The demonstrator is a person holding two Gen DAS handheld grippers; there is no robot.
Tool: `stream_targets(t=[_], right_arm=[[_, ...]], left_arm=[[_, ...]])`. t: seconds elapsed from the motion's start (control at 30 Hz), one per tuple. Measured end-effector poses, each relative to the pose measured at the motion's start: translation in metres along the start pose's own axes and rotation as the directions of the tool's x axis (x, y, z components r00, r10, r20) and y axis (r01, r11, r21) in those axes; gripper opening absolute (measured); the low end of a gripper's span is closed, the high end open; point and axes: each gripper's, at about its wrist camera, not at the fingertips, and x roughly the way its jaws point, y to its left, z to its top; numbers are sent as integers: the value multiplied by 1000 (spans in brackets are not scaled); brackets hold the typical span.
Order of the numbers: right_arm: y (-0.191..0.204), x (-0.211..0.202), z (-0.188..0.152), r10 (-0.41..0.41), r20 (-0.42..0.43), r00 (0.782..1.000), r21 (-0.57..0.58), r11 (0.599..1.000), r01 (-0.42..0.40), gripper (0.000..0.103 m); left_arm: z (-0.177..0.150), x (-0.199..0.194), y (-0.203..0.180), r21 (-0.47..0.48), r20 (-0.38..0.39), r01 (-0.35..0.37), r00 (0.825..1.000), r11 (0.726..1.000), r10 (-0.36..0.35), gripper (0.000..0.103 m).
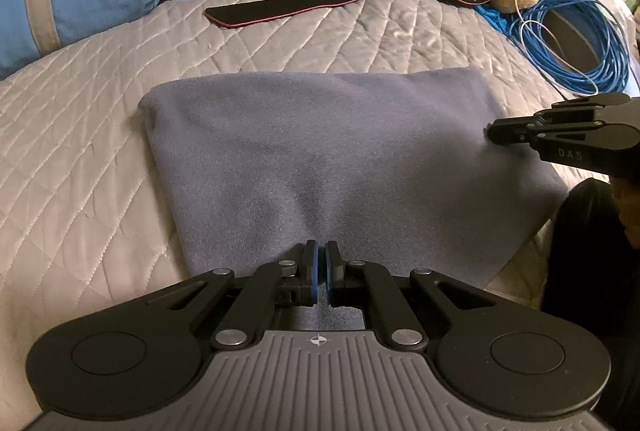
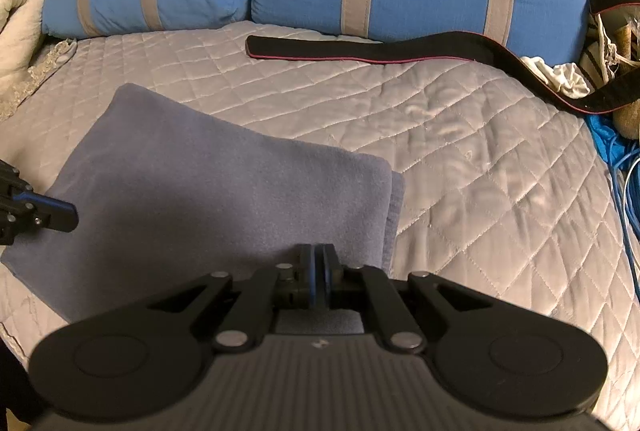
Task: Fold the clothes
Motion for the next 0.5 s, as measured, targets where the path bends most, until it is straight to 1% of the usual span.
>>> stream_targets(t=[0.1, 0.13, 0.17, 0.2, 0.23, 0.27, 0.3, 0.33, 0.37, 0.4, 0.43, 0.47, 0.5], right_arm=[[-1, -2, 0, 7, 7, 1000, 2, 1000, -7, 22], [-3, -4, 0, 17, 11, 1000, 9, 1000, -17, 26], [-6, -6, 0, 37, 16, 999, 25, 999, -37, 39], [-11, -10, 0, 60, 24, 998, 45, 997, -61, 47], [-16, -14, 0, 88, 38, 995, 71, 993, -91, 61], [-22, -18, 0, 109, 51, 993, 91, 989, -113, 70], [-26, -21, 0, 115, 58, 992, 102, 987, -121, 73], [-30, -24, 0, 122, 65, 990, 113, 985, -129, 78], [-35, -26, 1, 129, 71, 989, 124, 983, -137, 85], [-40, -28, 1, 135, 75, 988, 137, 980, -145, 89], [-46, -29, 2, 144, 78, 987, 151, 976, -154, 99], [-51, -29, 2, 157, 81, 984, 171, 971, -168, 103], [-57, -29, 2, 172, 81, 982, 195, 963, -184, 103]], left_arm=[[3, -5, 2, -8, 6, 14, 1000, 1000, -14, 5], [5, -8, 3, -12, 9, 21, 1000, 1000, -21, 5], [7, -14, 6, -28, 27, 35, 999, 999, -34, 5], [9, -22, 11, -46, 61, 54, 997, 997, -51, 5], [11, -30, 16, -64, 98, 74, 993, 995, -67, 7], [13, -38, 22, -83, 136, 87, 988, 993, -75, 17], [15, -44, 28, -109, 159, 89, 985, 990, -71, 25], [17, -49, 35, -136, 177, 89, 982, 987, -64, 44], [18, -51, 41, -170, 186, 86, 981, 982, -54, 57], [20, -52, 48, -205, 192, 83, 980, 975, -43, 60], [21, -54, 55, -240, 198, 80, 980, 967, -32, 62], [21, -54, 61, -272, 201, 85, 979, 959, -29, 63], [21, -54, 67, -303, 204, 91, 979, 949, -29, 63]])
